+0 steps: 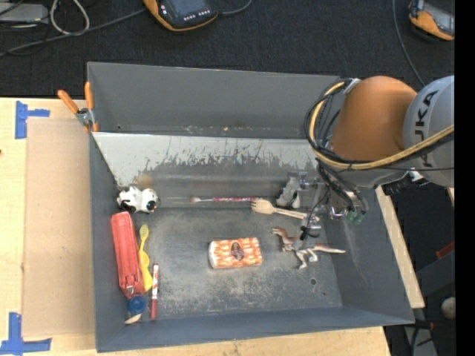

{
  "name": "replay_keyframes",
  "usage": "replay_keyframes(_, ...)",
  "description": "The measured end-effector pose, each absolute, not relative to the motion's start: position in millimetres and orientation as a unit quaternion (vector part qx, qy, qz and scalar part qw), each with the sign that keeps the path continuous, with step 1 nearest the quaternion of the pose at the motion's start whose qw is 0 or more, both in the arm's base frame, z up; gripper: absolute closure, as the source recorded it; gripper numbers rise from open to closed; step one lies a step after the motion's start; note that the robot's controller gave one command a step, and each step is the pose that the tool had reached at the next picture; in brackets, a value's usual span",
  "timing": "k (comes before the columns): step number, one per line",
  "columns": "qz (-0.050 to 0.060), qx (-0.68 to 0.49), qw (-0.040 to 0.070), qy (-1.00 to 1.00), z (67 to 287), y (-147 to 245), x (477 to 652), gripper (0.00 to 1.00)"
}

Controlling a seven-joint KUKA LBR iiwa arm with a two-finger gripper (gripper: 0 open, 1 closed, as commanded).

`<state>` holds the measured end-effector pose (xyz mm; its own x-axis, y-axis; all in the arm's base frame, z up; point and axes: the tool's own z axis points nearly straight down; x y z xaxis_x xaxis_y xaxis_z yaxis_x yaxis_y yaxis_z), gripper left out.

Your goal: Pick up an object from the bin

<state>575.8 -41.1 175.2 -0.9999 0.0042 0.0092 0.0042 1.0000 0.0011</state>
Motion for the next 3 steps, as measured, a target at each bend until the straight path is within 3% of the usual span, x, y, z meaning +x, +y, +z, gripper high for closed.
replay_keyframes(1,0.0,-0.002,0.001,-1.0,179.4,-41.0,576.9,0.0)
replay_keyframes(2,0.0,0.08,-0.002,-0.997,154.2,-42.9,576.8,0.0)
replay_keyframes(3,-0.001,0.123,0.001,-0.992,107.2,-13.6,561.9,0.0)
